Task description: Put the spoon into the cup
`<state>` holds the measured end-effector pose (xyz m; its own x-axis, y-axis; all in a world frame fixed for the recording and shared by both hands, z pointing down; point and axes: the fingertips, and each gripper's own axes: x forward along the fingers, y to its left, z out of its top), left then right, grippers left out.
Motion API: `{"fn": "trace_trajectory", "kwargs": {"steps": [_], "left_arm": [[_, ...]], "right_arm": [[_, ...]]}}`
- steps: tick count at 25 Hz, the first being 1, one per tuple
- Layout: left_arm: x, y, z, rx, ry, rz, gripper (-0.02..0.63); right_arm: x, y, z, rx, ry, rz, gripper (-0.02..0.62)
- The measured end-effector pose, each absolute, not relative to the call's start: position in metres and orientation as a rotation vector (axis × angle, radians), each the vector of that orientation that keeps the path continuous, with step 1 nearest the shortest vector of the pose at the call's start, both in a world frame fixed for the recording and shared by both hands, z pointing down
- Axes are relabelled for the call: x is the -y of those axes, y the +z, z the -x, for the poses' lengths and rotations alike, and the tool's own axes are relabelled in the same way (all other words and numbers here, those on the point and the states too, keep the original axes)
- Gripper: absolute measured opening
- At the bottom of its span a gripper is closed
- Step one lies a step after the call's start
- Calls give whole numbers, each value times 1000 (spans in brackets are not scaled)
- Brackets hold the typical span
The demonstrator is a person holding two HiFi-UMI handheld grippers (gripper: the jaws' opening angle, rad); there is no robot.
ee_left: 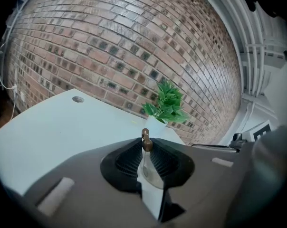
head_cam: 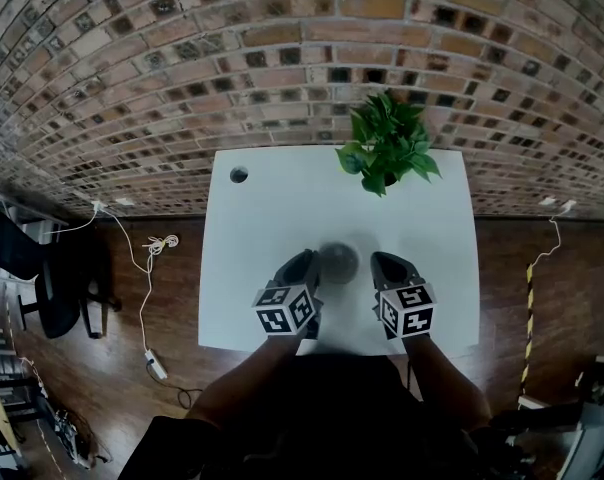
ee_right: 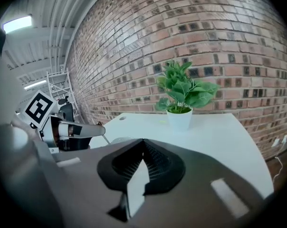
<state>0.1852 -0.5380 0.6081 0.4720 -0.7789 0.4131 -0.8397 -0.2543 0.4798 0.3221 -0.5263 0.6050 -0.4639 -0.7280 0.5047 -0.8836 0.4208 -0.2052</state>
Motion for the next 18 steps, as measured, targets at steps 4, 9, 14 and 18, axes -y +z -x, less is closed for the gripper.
{"fn": "trace_trajectory", "kwargs": {"steps": [4,9,14,18], "left_arm": [[541,613,-186,1351,146,-2065,43],[541,621,-186,1356,169,-2060,43],[538,627,-187,1358,169,-2051,44],[538,632,-189,1361,179,-2050,43]], "right_arm": [[528,613,-320,2322,667,-1388,6],[527,624,-322,2297,708,-1405,6],[526,636,-326,2262,711,-1417,6],[525,640,-327,2251,717,-1422,6]]}}
